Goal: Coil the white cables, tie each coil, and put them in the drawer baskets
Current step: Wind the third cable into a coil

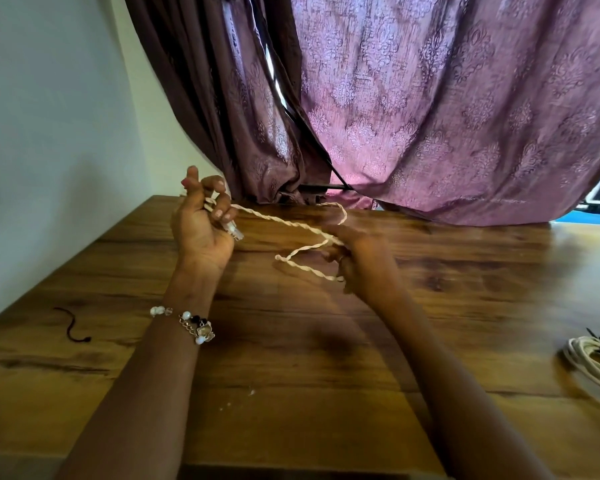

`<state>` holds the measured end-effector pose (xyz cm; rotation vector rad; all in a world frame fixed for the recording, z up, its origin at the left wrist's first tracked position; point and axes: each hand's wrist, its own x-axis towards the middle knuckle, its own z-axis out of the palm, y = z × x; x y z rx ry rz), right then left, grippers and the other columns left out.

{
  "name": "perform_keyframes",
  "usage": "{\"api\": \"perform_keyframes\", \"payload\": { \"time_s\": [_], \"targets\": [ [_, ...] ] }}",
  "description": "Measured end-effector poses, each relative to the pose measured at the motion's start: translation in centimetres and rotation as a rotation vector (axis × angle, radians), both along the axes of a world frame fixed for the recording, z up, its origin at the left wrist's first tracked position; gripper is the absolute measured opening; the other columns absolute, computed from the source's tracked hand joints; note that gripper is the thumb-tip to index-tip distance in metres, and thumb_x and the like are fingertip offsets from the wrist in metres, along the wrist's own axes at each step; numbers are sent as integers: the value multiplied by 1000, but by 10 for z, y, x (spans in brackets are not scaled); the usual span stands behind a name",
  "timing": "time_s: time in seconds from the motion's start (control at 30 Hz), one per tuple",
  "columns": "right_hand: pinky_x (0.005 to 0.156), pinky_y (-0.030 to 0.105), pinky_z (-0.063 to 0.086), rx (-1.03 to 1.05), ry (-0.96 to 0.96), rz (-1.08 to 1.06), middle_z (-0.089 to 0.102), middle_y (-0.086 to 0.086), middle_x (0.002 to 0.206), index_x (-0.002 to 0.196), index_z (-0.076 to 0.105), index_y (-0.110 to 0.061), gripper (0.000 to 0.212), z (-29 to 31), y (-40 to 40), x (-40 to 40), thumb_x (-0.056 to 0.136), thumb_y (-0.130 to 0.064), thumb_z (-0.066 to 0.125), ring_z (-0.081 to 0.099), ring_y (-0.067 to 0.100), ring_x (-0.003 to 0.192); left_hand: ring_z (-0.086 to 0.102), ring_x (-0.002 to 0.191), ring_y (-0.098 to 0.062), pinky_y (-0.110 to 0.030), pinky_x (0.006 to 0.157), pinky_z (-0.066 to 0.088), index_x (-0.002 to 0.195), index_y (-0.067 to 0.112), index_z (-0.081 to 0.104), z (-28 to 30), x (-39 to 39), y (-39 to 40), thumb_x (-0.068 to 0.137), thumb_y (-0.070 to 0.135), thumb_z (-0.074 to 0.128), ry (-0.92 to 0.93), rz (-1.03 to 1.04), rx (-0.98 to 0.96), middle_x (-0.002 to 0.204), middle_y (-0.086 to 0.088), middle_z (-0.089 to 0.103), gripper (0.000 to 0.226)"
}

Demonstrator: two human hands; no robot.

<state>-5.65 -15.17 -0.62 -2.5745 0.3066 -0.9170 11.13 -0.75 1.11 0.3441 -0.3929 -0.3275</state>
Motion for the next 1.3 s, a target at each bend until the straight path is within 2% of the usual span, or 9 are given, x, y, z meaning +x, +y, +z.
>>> {"api": "perform_keyframes", "payload": {
  "time_s": [0.1, 0.23, 0.3, 0.47, 0.6, 0.73, 1.0, 1.13, 1.3],
  "targets": [
    [58, 22, 43, 441, -381, 155, 67, 4, 70, 81, 72, -5, 2, 11, -5, -9, 79, -4, 72, 55, 7, 60, 37, 36, -4, -16, 37, 32, 96, 18, 53, 1, -1, 1, 101, 28, 40, 14, -4, 1, 62, 2, 57, 17],
    [66, 39, 55, 1019, -616, 478, 64, 1, 65, 65, 70, -16, 33, 22, -11, -20, 91, -3, 55, 49, 10, 54, 37, 36, -4, -16, 36, 32, 89, 17, 53, 2, -7, 0, 100, 27, 41, 14, -53, -3, 62, 3, 57, 18],
    [48, 27, 46, 1068, -659, 485, 61, -3, 63, 66, 70, -16, 35, 21, -17, -21, 95, -15, 51, 42, 5, 51, 37, 36, -4, -15, 36, 32, 93, 16, 54, 1, -5, 1, 101, 27, 40, 5, -101, -16, 62, 4, 56, 20],
    [58, 34, 44, -152, -292, -240, 66, 12, 75, 88, 71, -6, 39, 9, -46, -20, 92, -36, 46, 61, 30, 67, 34, 32, -3, -13, 34, 28, 115, 13, 53, -6, -1, 2, 91, 29, 45, -124, -210, 27, 58, 7, 52, 29],
    [76, 34, 48, -503, 437, -381, 63, 8, 113, 114, 66, -24, 31, 8, -24, -14, 95, -41, 49, 58, 31, 106, 27, 29, -3, -15, 29, 28, 122, 7, 49, -7, -4, -1, 95, 29, 33, -325, -365, -32, 49, 5, 46, 37],
    [81, 37, 47, -713, 731, -154, 61, 10, 121, 118, 60, -18, 34, 8, 5, -10, 93, -41, 52, 57, 32, 112, 23, 32, -5, -17, 30, 27, 125, 3, 48, -4, -5, 2, 97, 26, 32, -372, -452, -176, 49, 2, 46, 39],
    [62, 34, 37, -897, 527, 169, 64, 10, 106, 123, 48, -16, 37, -7, 42, -9, 98, -41, 38, 61, 29, 93, 39, 38, -3, -15, 38, 34, 116, 11, 53, -3, 6, 9, 92, 22, 51, -27, -176, 17, 60, 4, 55, 26],
    [42, 33, 41, -855, 142, 283, 63, 10, 90, 113, 56, -6, 28, -17, 55, -4, 94, -24, 46, 61, 26, 73, 63, 52, -16, -26, 48, 53, 132, 10, 39, -1, -9, -3, 102, 20, 35, -174, -107, 360, 70, -8, 70, 33],
    [45, 43, 51, -586, -120, 309, 63, 10, 98, 99, 62, -6, 25, -1, 43, -5, 95, -27, 49, 62, 30, 77, 72, 75, -23, -34, 64, 59, 137, 12, 32, -4, -30, -11, 102, 17, 33, -441, -275, 643, 90, -15, 72, 36]
  ]
}}
